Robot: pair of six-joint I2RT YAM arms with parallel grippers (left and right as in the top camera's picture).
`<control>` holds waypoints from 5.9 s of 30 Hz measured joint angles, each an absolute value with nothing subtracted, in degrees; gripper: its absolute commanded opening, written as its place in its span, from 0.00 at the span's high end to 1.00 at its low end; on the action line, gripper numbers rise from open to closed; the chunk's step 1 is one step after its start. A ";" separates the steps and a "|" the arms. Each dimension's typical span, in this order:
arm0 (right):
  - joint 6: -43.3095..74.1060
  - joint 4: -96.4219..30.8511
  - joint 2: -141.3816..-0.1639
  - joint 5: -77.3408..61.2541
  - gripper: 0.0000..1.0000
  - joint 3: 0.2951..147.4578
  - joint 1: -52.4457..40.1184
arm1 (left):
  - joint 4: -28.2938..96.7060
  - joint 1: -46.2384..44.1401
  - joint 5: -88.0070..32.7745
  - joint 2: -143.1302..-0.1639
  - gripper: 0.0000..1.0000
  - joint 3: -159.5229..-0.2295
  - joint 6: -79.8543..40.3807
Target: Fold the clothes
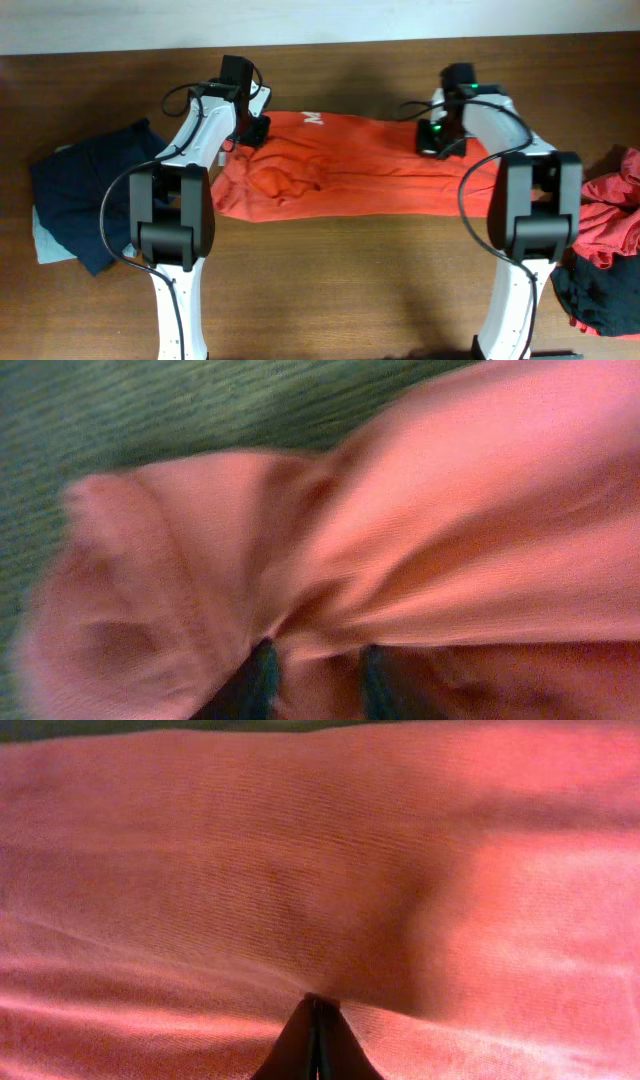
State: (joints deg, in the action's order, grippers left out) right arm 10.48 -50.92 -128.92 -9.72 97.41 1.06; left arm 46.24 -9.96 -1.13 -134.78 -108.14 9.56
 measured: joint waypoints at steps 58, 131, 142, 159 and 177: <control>-7.20 -64.69 -119.77 -18.83 0.20 100.40 24.56 | 57.84 -6.96 10.09 -127.72 0.48 -97.17 2.15; -22.50 -75.18 -137.49 -46.68 0.11 103.33 38.30 | 82.48 -8.45 12.97 -105.49 0.14 -130.69 0.43; -22.02 -76.12 -136.92 -40.73 0.23 103.74 32.10 | 82.48 -8.45 13.61 -104.47 0.14 -130.78 0.67; -16.82 -77.19 -139.09 -36.53 0.96 104.29 29.95 | 83.18 -8.45 13.98 -104.47 0.14 -130.78 0.89; -0.10 -94.24 -138.82 -9.19 0.96 136.81 32.93 | 77.08 -8.45 14.68 -94.70 0.05 -130.78 3.27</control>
